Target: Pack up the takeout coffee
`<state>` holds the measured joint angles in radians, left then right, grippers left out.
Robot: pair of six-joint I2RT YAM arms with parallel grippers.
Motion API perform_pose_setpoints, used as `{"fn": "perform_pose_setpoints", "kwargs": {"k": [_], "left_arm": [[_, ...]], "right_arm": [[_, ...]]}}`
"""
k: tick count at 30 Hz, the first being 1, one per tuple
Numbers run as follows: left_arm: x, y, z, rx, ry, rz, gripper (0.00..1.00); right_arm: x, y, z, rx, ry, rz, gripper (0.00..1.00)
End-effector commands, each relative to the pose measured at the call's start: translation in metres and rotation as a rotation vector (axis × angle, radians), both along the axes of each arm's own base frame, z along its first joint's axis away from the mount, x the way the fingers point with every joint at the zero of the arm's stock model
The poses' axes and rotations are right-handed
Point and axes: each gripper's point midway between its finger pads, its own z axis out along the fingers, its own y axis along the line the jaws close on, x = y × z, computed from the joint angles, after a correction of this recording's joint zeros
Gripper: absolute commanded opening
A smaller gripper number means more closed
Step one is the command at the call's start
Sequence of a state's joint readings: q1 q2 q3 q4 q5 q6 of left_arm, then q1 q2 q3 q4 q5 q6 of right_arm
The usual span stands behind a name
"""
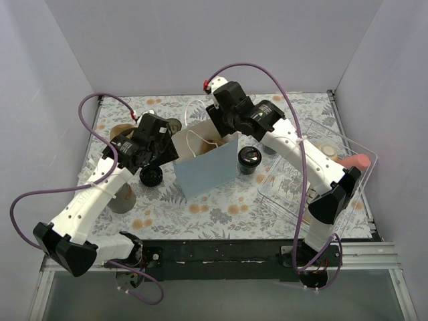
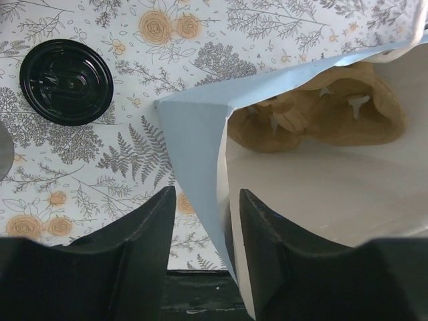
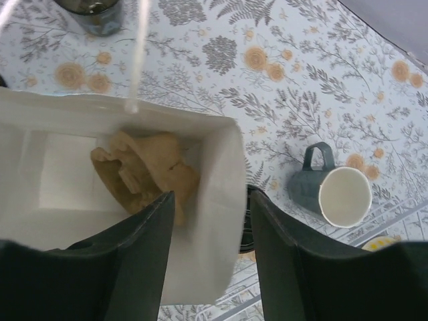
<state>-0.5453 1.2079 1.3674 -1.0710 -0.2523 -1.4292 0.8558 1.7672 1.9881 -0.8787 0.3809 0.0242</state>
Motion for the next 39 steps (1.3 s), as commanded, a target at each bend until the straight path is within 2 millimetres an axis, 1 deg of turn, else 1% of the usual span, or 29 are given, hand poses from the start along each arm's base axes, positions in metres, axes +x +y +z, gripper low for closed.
{"fn": "perform_pose_setpoints", "kwargs": {"k": [1,2,3,5,7,11,13,15,16,17,18,20,21,22,23,24,25,26,27,28,29,30,31,32,34,35,37,38,39], "left_arm": [[-0.001,0.001,0.001,0.015,-0.009,-0.033,0.37],[-0.001,0.002,0.003,0.018,-0.019,-0.036,0.30],[0.000,0.001,0.005,0.015,-0.030,-0.043,0.26],[0.001,0.000,0.006,0.019,-0.045,-0.061,0.21],[0.001,-0.002,0.005,0.019,-0.042,-0.075,0.19],[0.006,-0.008,0.006,0.017,-0.049,-0.110,0.06],[0.006,-0.010,0.006,0.012,-0.054,-0.120,0.01],[0.006,-0.012,0.007,0.000,-0.065,-0.135,0.00],[0.005,-0.013,0.007,-0.006,-0.067,-0.139,0.00],[0.006,-0.016,0.009,-0.021,-0.083,-0.145,0.00],[0.004,-0.015,0.012,-0.026,-0.101,-0.158,0.00],[0.005,-0.018,0.024,-0.046,-0.143,-0.172,0.00],[0.008,-0.017,0.046,-0.059,-0.199,-0.170,0.00],[0.011,-0.011,0.061,-0.044,-0.249,-0.155,0.00],[0.009,-0.007,0.069,-0.050,-0.270,-0.134,0.00],[0.008,-0.005,0.072,-0.069,-0.283,-0.116,0.00],[-0.004,-0.004,0.056,-0.103,-0.259,-0.106,0.00],[-0.010,-0.012,0.045,-0.153,-0.243,-0.132,0.00],[-0.014,-0.012,0.034,-0.171,-0.227,-0.125,0.00],[-0.016,-0.012,0.027,-0.180,-0.223,-0.122,0.00],[-0.012,-0.010,0.039,-0.168,-0.273,-0.124,0.00],[-0.007,-0.008,0.044,-0.145,-0.289,-0.122,0.00],[-0.005,-0.006,0.058,-0.129,-0.309,-0.123,0.00],[0.002,-0.008,0.049,-0.092,-0.272,-0.132,0.00],[-0.001,-0.015,0.039,-0.108,-0.227,-0.159,0.00],[-0.003,-0.019,0.038,-0.125,-0.221,-0.170,0.00],[-0.003,-0.021,0.059,-0.161,-0.288,-0.182,0.00],[-0.005,-0.019,0.048,-0.150,-0.278,-0.180,0.00],[-0.012,-0.016,0.047,-0.165,-0.293,-0.182,0.00]], "right_arm": [[0.017,-0.035,0.027,0.038,-0.052,-0.108,0.59],[0.018,-0.037,0.022,0.035,-0.038,-0.109,0.60],[0.017,-0.035,0.018,0.040,-0.017,-0.094,0.61],[0.018,-0.034,0.007,0.034,0.015,-0.081,0.62],[0.015,-0.024,-0.004,0.041,0.063,-0.038,0.62],[0.009,-0.011,-0.018,0.069,0.127,0.002,0.59],[0.007,-0.008,-0.020,0.087,0.140,0.006,0.56],[0.004,-0.006,-0.026,0.089,0.163,0.008,0.47],[0.004,-0.008,-0.028,0.082,0.170,0.002,0.39],[0.003,-0.010,-0.031,0.070,0.174,-0.006,0.15],[0.006,-0.010,-0.025,0.070,0.160,-0.010,0.02],[0.007,-0.013,-0.009,0.073,0.138,-0.024,0.01],[0.010,-0.008,0.034,0.161,0.070,-0.039,0.01],[0.006,-0.011,0.040,0.170,0.085,-0.061,0.01],[0.002,-0.011,0.049,0.209,0.091,-0.080,0.01],[-0.016,-0.010,0.064,0.268,0.093,-0.090,0.01],[-0.023,-0.009,0.023,0.212,0.140,-0.109,0.01],[-0.030,-0.011,0.008,0.205,0.125,-0.122,0.01],[-0.046,-0.014,0.021,0.285,0.089,-0.088,0.01],[-0.043,-0.006,0.004,0.320,0.079,-0.067,0.01],[-0.041,-0.009,0.016,0.334,0.040,-0.077,0.01],[-0.032,-0.008,0.025,0.321,0.013,-0.088,0.01],[-0.032,-0.017,0.028,0.268,0.023,-0.116,0.01],[-0.024,-0.016,0.063,0.305,-0.034,-0.129,0.01],[-0.025,-0.012,0.050,0.280,0.009,-0.134,0.01],[-0.030,-0.007,0.031,0.282,0.066,-0.131,0.01],[-0.037,-0.001,0.047,0.334,0.072,-0.110,0.01],[-0.036,-0.006,0.054,0.320,0.023,-0.140,0.01],[-0.047,-0.009,0.051,0.307,0.004,-0.128,0.01]]}}
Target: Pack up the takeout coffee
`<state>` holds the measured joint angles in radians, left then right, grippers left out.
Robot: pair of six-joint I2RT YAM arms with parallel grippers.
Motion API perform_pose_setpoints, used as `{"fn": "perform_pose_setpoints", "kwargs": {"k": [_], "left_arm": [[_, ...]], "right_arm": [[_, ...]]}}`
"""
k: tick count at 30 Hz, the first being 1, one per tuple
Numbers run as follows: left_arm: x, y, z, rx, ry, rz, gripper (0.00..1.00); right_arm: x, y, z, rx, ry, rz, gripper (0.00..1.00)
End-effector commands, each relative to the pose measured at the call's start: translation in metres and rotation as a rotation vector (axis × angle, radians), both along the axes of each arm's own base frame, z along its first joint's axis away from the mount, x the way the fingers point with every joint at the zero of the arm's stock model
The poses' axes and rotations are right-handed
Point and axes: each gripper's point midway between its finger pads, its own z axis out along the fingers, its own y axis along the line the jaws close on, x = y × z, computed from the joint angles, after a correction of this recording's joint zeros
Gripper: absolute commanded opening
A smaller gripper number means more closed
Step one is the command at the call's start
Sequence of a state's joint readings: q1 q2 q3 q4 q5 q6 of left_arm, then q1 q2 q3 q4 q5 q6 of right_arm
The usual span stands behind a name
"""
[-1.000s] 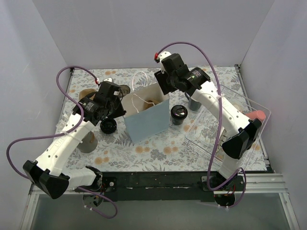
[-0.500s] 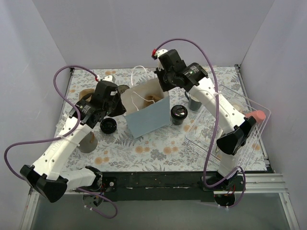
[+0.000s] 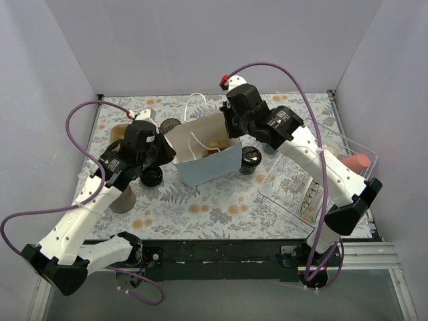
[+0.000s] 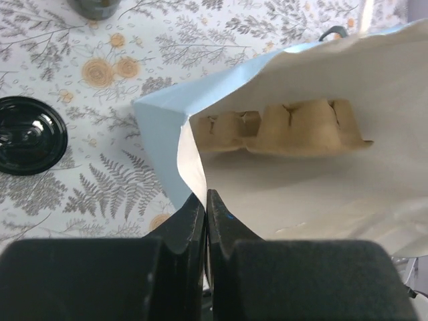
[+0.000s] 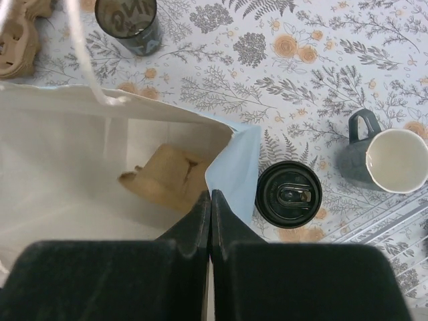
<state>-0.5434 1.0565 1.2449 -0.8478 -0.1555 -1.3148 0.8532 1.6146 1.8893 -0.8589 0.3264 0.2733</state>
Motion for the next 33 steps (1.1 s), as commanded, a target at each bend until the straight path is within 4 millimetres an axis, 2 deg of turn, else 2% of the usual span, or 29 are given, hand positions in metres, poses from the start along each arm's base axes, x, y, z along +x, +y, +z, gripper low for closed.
{"fn": "perform_pose_setpoints", "kwargs": {"k": [1,2,3,5,6,8,9,12,14,15,16,18,19,20,22,23,26,29,30,32,33], "left_arm": [[-0.014,-0.003,0.013,-0.076,-0.090,-0.054,0.00],[-0.017,-0.005,0.006,-0.077,-0.088,-0.077,0.00],[-0.019,-0.006,0.012,-0.078,-0.123,-0.105,0.00],[-0.018,-0.012,0.022,-0.096,-0.178,-0.148,0.00],[-0.019,-0.014,0.018,-0.091,-0.187,-0.170,0.00],[-0.017,-0.015,0.030,-0.071,-0.263,-0.213,0.00],[-0.016,-0.016,0.031,-0.061,-0.276,-0.222,0.00],[-0.015,-0.014,0.029,-0.024,-0.292,-0.241,0.00],[-0.021,-0.020,0.027,-0.039,-0.291,-0.292,0.00],[-0.023,-0.021,0.025,-0.038,-0.290,-0.305,0.00],[-0.024,-0.022,0.023,-0.037,-0.291,-0.314,0.00],[-0.026,-0.022,0.024,-0.030,-0.307,-0.332,0.00],[-0.026,-0.022,0.021,-0.026,-0.309,-0.335,0.00],[-0.028,-0.022,0.019,-0.020,-0.310,-0.349,0.00],[-0.029,-0.022,0.016,-0.017,-0.305,-0.355,0.00],[-0.029,-0.023,0.013,-0.016,-0.303,-0.357,0.00],[-0.032,-0.024,0.010,-0.012,-0.312,-0.379,0.00],[-0.032,-0.022,0.012,-0.006,-0.326,-0.373,0.00],[-0.032,-0.022,0.013,0.000,-0.328,-0.378,0.00],[-0.032,-0.021,0.015,0.004,-0.332,-0.381,0.00],[-0.032,-0.020,0.017,0.006,-0.336,-0.377,0.00]], "right_arm": [[-0.016,0.004,0.020,0.069,-0.079,-0.015,0.01],[-0.019,0.000,0.008,0.065,-0.047,-0.020,0.01],[-0.024,-0.006,-0.011,0.026,-0.019,-0.018,0.01],[-0.029,-0.006,-0.023,0.018,-0.023,0.022,0.01],[-0.030,-0.005,-0.024,0.062,-0.058,0.039,0.01],[-0.033,-0.003,-0.020,0.105,-0.109,0.078,0.01],[-0.031,-0.002,-0.006,0.154,-0.161,0.081,0.01],[-0.028,-0.006,-0.007,0.135,-0.175,0.060,0.01],[-0.030,-0.005,-0.007,0.135,-0.166,0.077,0.01],[-0.031,-0.006,-0.012,0.118,-0.147,0.078,0.02],[-0.033,-0.006,-0.012,0.112,-0.141,0.083,0.12],[-0.037,-0.003,-0.005,0.104,-0.148,0.137,0.25],[-0.038,-0.004,0.001,0.098,-0.158,0.146,0.34],[-0.038,-0.006,0.013,0.093,-0.187,0.162,0.37],[-0.039,-0.008,0.023,0.081,-0.219,0.184,0.45],[-0.040,-0.010,0.037,0.082,-0.258,0.206,0.47],[-0.044,-0.013,0.049,0.065,-0.303,0.254,0.49],[-0.044,-0.007,0.057,0.010,-0.365,0.348,0.48],[-0.044,-0.007,0.067,0.013,-0.382,0.356,0.47],[-0.041,-0.001,0.072,-0.004,-0.400,0.382,0.47],[-0.040,-0.001,0.083,0.008,-0.420,0.381,0.48]]}}
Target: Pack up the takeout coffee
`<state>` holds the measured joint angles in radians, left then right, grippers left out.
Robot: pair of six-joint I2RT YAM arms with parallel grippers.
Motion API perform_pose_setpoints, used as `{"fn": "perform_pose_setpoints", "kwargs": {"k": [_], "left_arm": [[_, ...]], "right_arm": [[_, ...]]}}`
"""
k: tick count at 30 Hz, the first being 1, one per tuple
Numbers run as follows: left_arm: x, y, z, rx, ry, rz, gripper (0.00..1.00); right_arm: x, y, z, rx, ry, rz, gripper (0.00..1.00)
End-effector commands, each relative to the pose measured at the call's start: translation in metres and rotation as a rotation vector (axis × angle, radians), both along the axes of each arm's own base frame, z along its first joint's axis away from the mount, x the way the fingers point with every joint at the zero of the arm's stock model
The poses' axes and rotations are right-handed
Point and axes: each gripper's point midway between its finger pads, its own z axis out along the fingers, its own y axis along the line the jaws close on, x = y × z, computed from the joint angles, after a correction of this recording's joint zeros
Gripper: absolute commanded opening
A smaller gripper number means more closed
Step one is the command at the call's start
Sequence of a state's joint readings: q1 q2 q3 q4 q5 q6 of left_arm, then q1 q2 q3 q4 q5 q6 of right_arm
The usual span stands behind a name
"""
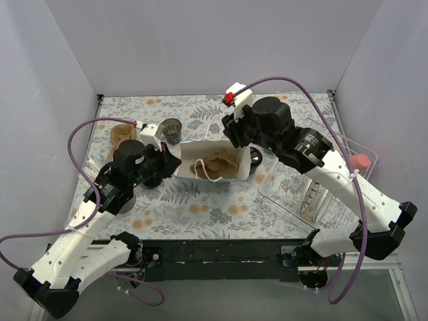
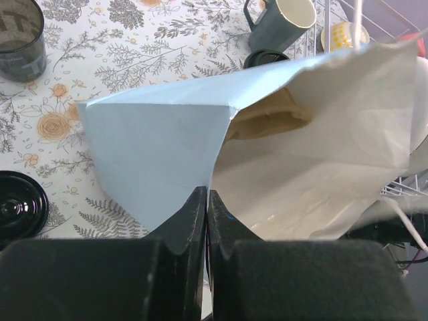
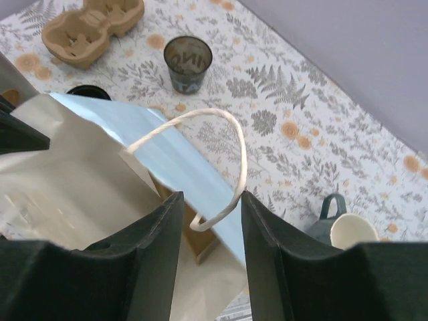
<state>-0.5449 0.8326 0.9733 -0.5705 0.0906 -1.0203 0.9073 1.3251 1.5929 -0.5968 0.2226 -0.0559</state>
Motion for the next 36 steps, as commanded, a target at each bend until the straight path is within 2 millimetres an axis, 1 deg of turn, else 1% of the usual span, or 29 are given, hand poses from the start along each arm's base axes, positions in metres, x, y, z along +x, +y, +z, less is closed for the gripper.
{"fn": "perform_pose_setpoints", "kwargs": {"k": [1,2,3,4,5,6,7,8,10,14,16,17,20,21,22,23,25,29,30,34,36], "left_arm": [[-0.001,0.001,0.021,-0.009,-0.080,-0.018,0.00],[0.000,0.002,0.022,-0.007,-0.081,-0.014,0.00],[0.000,0.002,0.022,-0.007,-0.079,-0.011,0.00],[0.000,0.003,0.022,-0.005,-0.078,-0.007,0.00],[0.000,0.003,0.021,-0.004,-0.077,-0.006,0.00],[0.000,0.003,0.021,-0.003,-0.076,-0.007,0.00],[-0.001,0.004,0.018,0.000,-0.069,-0.005,0.00],[0.000,0.005,0.018,0.003,-0.072,0.002,0.00],[-0.001,0.006,0.017,0.009,-0.064,0.008,0.00],[-0.002,0.008,0.016,0.019,-0.056,0.011,0.00],[-0.003,0.010,0.016,0.019,-0.058,0.014,0.00],[-0.003,0.010,0.014,0.021,-0.054,0.014,0.00],[-0.002,0.009,0.010,0.030,-0.038,0.014,0.00],[-0.002,0.008,0.006,0.039,-0.016,0.008,0.00],[-0.002,0.007,0.006,0.038,-0.014,0.004,0.00],[-0.002,0.007,0.006,0.035,-0.012,0.007,0.00],[-0.001,0.006,0.010,0.021,-0.026,0.011,0.00],[-0.002,0.005,0.009,0.015,-0.022,0.006,0.00],[-0.003,0.005,0.007,0.017,-0.016,0.003,0.00],[-0.004,0.005,0.009,0.008,-0.025,0.001,0.00],[-0.003,0.005,0.009,0.009,-0.026,0.004,0.00]], "right_arm": [[-0.001,0.012,0.048,0.023,-0.124,0.105,0.49],[0.000,0.016,0.043,0.008,-0.105,0.119,0.50],[-0.002,0.019,0.044,0.010,-0.099,0.135,0.49],[-0.005,0.024,0.041,0.008,-0.079,0.165,0.49],[-0.008,0.028,0.032,-0.010,-0.048,0.183,0.48],[-0.012,0.031,0.030,-0.010,-0.036,0.204,0.47],[-0.021,0.037,0.020,-0.021,-0.013,0.244,0.44],[-0.026,0.038,0.023,-0.007,-0.025,0.255,0.43],[-0.038,0.045,0.019,-0.004,-0.024,0.277,0.43],[-0.048,0.048,0.032,0.028,-0.037,0.256,0.44],[-0.052,0.049,0.031,0.023,-0.034,0.257,0.45],[-0.054,0.049,0.021,0.000,-0.014,0.261,0.45],[-0.061,0.048,0.003,-0.039,0.036,0.275,0.44],[-0.062,0.046,-0.004,-0.052,0.060,0.263,0.43],[-0.060,0.045,-0.014,-0.081,0.078,0.247,0.43],[-0.058,0.040,-0.024,-0.115,0.095,0.226,0.43],[-0.053,0.039,-0.035,-0.151,0.108,0.198,0.43],[-0.046,0.039,-0.044,-0.191,0.104,0.177,0.43],[-0.045,0.039,-0.048,-0.204,0.104,0.176,0.43],[-0.036,0.038,-0.068,-0.259,0.088,0.161,0.45],[-0.034,0.037,-0.072,-0.278,0.081,0.165,0.45]]}}
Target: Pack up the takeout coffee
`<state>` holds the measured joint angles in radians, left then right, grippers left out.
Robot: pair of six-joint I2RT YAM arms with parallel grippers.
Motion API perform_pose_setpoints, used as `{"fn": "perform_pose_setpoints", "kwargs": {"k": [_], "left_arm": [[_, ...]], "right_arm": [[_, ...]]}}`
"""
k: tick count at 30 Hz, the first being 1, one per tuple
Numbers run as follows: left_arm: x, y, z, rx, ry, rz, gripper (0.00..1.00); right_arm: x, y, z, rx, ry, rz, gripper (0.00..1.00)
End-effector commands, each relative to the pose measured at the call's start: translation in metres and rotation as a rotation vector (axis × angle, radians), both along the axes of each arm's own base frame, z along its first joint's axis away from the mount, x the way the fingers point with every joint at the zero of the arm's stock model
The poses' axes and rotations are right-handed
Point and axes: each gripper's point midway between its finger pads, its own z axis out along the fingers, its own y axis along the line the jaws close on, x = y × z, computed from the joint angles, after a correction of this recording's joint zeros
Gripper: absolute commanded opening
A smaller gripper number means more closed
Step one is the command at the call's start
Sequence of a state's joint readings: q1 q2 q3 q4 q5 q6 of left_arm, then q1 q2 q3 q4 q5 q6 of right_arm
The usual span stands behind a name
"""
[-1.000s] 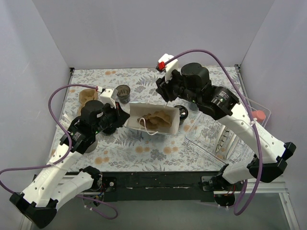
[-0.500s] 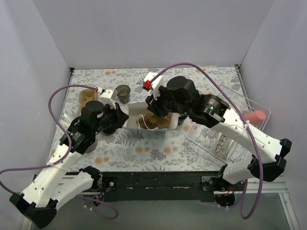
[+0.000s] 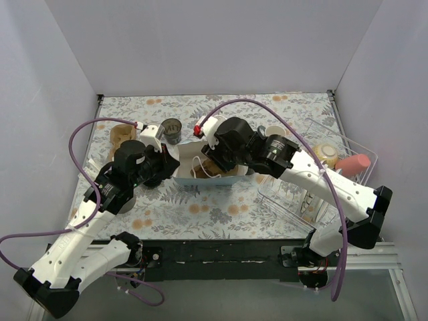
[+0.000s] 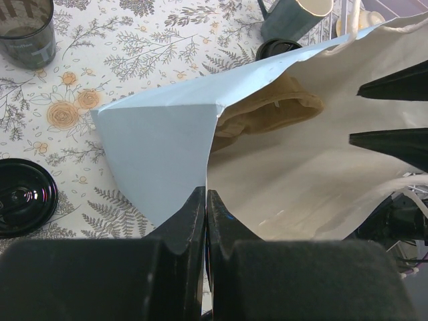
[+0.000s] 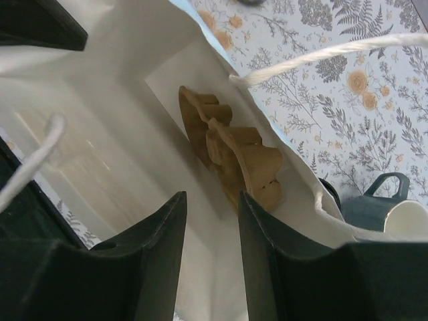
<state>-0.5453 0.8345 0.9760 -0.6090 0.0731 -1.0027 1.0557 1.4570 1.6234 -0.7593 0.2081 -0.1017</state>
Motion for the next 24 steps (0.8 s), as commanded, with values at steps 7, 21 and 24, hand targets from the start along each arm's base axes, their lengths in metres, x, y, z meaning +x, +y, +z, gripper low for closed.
{"fn": "perform_pose_setpoints", "kwargs": {"k": [7,21,24], "left_arm": [[0.000,0.000,0.017,-0.029,-0.041,0.000,0.00],[-0.005,0.001,0.016,-0.037,-0.028,-0.004,0.00],[-0.006,0.001,0.015,-0.039,-0.023,-0.002,0.00]], "right_arm": [[0.020,-0.010,-0.028,-0.067,-0.052,-0.031,0.50],[0.039,-0.026,-0.058,-0.107,-0.130,-0.107,0.52],[0.042,-0.024,-0.062,-0.096,-0.138,-0.116,0.44]]}}
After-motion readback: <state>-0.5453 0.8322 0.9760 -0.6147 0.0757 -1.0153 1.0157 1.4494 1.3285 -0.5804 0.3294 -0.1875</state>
